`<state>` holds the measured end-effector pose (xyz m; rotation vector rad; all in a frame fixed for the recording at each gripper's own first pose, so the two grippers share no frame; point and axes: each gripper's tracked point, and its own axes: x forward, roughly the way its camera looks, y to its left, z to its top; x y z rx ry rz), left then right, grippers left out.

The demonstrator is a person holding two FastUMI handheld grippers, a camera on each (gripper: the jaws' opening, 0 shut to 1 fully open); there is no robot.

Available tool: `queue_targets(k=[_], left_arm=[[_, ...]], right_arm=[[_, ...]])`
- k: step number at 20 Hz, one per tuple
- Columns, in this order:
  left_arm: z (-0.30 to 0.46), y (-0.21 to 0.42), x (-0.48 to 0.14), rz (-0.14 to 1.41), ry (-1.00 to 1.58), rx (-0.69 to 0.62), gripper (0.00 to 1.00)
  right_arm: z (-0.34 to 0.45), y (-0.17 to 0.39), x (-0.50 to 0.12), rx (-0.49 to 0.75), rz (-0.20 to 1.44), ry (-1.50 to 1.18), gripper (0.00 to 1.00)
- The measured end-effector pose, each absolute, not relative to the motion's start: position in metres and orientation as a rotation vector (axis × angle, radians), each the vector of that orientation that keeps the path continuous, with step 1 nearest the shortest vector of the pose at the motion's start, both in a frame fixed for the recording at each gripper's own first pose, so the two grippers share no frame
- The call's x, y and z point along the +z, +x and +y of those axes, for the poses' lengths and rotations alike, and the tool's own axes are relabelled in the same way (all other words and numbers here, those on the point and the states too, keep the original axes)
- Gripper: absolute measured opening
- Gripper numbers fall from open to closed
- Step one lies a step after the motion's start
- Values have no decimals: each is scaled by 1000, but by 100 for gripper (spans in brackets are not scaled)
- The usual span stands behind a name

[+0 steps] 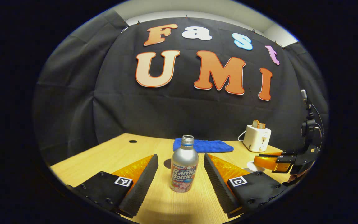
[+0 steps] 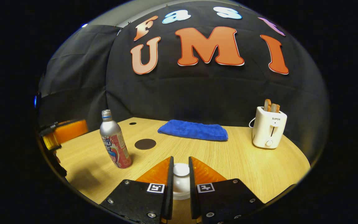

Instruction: Open the teacup lid with one hand, grasp the water bottle and pour water into the teacup with the other hand; after pouring, place the water bottle on the coaster and then close the teacup lid.

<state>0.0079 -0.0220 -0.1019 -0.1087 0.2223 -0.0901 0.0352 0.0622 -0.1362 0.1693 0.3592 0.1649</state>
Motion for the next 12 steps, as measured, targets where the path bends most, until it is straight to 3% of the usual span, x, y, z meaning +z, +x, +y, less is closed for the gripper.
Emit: queue_targets(k=[12], left_arm=[[-24, 44, -157, 335, -108, -82, 97]], right_arm=[[22, 17, -84, 115, 252, 169, 23]])
